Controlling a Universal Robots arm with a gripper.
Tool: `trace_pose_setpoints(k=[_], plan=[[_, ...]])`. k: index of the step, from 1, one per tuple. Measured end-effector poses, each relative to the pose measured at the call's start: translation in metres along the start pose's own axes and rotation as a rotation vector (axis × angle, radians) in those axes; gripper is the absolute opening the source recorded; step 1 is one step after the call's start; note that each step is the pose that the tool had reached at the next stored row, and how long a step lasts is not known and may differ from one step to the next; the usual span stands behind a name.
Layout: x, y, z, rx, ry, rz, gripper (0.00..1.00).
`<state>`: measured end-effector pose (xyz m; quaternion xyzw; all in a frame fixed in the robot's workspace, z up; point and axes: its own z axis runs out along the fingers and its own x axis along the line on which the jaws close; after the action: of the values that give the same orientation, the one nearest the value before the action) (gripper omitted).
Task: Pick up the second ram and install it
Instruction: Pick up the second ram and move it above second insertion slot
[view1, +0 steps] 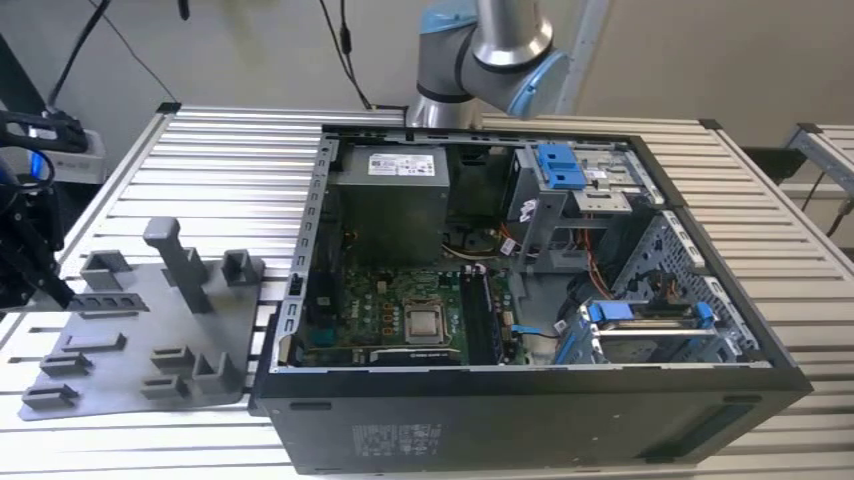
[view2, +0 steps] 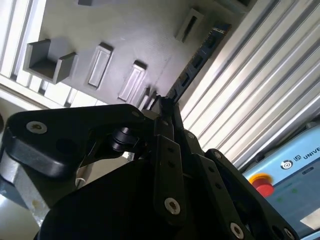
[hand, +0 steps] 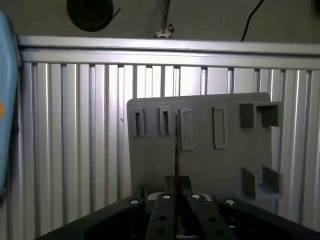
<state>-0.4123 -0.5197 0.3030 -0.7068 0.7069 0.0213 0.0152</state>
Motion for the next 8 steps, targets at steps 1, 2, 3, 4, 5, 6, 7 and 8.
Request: trace_pose_setpoints(k=[1,2,3,4,5,6,7,8], plan=[[-0.0004,0.0001,-0.0005,0.0003,-0.0002,0.000,0.14],[-0.0008,0.0001,-0.0012,0.0002,-0.0001,0.001,0.14],[-0.0014,0.0002,-0.0021,0.0001,-0.0001,0.001,0.14],[-0.0021,0.0002,-0.0030,0.0000,0.0000,0.001,0.14],[-0.0029,0.0002,-0.0040,0.0000,0.0001,0.001,0.14],[-0.0037,0.0002,-0.0052,0.0000,0.0001,0.001,0.14],[-0.0047,0.0002,-0.0063,0.0001,0.0001,0.001,0.14],[-0.0057,0.0003,-0.0075,0.0001,0.0000,0.001,0.14]])
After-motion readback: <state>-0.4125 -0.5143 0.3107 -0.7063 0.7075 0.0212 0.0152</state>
